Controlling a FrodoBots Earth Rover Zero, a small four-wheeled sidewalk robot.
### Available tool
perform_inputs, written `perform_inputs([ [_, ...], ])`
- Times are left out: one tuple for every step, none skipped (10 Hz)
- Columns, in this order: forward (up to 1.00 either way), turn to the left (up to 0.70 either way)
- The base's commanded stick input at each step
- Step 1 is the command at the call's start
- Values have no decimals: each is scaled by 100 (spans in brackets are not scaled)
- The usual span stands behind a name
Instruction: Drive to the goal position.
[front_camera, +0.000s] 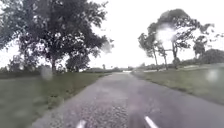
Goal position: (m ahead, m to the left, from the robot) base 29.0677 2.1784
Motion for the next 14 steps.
perform_inputs([
  [70,0],
  [70,0],
  [70,0],
  [70,0],
  [70,0],
  [70,0],
  [70,0],
  [70,0],
  [70,0],
  [70,0],
  [70,0],
  [70,0],
  [70,0],
  [70,0],
])
